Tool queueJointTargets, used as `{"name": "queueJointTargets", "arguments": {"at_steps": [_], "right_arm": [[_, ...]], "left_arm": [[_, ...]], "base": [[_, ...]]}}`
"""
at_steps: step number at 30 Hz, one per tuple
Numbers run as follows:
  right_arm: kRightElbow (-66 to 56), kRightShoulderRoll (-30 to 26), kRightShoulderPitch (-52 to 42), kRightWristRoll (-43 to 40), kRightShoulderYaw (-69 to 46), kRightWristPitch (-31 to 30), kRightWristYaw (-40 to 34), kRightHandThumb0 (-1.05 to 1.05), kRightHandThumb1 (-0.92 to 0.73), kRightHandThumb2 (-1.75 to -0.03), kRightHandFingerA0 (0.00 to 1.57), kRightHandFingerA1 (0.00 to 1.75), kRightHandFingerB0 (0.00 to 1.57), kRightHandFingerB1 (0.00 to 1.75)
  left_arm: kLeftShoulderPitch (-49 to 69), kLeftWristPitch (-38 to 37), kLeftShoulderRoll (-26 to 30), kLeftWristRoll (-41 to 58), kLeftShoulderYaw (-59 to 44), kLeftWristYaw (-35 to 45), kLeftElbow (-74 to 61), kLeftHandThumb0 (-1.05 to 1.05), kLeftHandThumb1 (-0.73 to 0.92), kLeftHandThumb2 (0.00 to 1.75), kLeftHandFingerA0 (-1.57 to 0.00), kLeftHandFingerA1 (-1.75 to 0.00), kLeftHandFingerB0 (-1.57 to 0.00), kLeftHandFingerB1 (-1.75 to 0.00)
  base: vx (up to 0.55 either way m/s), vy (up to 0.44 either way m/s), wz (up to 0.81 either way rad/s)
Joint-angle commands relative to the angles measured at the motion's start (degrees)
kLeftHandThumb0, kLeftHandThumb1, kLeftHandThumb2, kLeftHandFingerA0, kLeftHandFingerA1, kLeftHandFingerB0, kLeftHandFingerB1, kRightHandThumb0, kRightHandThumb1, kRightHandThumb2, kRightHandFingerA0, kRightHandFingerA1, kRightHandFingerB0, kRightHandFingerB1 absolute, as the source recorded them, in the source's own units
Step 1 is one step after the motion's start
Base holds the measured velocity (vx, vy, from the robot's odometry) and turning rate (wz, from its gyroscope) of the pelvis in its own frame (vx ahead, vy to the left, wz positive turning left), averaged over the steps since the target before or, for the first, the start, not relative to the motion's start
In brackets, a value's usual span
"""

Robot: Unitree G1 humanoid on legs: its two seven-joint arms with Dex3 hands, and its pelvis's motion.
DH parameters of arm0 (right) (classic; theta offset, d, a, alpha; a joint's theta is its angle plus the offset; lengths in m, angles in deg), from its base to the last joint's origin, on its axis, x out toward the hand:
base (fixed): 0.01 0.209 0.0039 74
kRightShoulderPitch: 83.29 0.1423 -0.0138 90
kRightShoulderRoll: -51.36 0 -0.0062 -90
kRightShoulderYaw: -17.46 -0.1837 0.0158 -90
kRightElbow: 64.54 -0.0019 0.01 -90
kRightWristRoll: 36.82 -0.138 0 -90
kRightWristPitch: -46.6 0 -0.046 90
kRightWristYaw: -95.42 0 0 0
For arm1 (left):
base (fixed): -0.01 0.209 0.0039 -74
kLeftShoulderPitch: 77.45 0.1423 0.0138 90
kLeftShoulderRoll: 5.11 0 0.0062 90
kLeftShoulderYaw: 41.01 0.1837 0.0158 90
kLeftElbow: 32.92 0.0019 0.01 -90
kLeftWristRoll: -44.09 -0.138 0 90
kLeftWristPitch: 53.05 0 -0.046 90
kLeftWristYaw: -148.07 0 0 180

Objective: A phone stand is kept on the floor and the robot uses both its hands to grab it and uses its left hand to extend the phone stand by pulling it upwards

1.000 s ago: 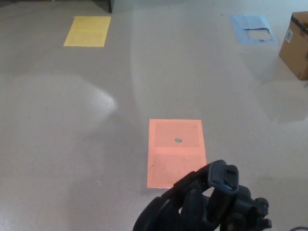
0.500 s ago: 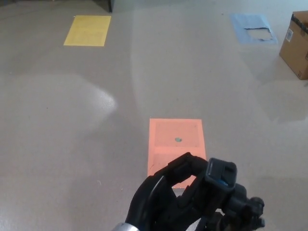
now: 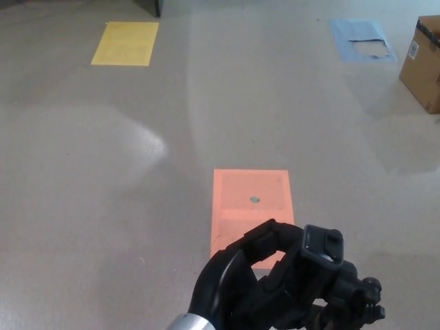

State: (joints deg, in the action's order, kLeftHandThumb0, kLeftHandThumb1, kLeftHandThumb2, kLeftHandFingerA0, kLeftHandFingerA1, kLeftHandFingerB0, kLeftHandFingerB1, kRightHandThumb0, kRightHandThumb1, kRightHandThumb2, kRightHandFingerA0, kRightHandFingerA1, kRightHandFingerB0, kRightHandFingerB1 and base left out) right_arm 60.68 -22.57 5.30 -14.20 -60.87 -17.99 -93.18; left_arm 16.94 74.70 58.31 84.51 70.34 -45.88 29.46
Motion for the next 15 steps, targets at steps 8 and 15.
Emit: {"name": "queueJointTargets", "arguments": {"at_steps": [8, 15], "right_arm": [[3.87, -3.58, 2.96, 5.49, 0.80, 4.23, -9.58, -0.55, -0.80, -0.63, 0.46, 0.86, 0.48, 0.58], [7.57, -3.10, 4.03, 1.54, -0.92, 8.78, -8.97, -0.52, -0.74, -0.62, 0.44, 0.73, 0.44, 0.52]], "left_arm": [[1.74, 1.88, -6.14, 1.91, 3.82, -6.33, -0.69, -0.25, 0.71, 0.57, -0.75, -1.75, -0.61, -1.75], [0.64, 2.73, -7.89, 3.06, 3.65, -9.65, -0.82, -0.26, 0.70, 0.55, -0.72, -1.75, -0.59, -1.75]], "base": [[0.00, 0.000, 0.00], [0.00, 0.000, 0.00]]}}
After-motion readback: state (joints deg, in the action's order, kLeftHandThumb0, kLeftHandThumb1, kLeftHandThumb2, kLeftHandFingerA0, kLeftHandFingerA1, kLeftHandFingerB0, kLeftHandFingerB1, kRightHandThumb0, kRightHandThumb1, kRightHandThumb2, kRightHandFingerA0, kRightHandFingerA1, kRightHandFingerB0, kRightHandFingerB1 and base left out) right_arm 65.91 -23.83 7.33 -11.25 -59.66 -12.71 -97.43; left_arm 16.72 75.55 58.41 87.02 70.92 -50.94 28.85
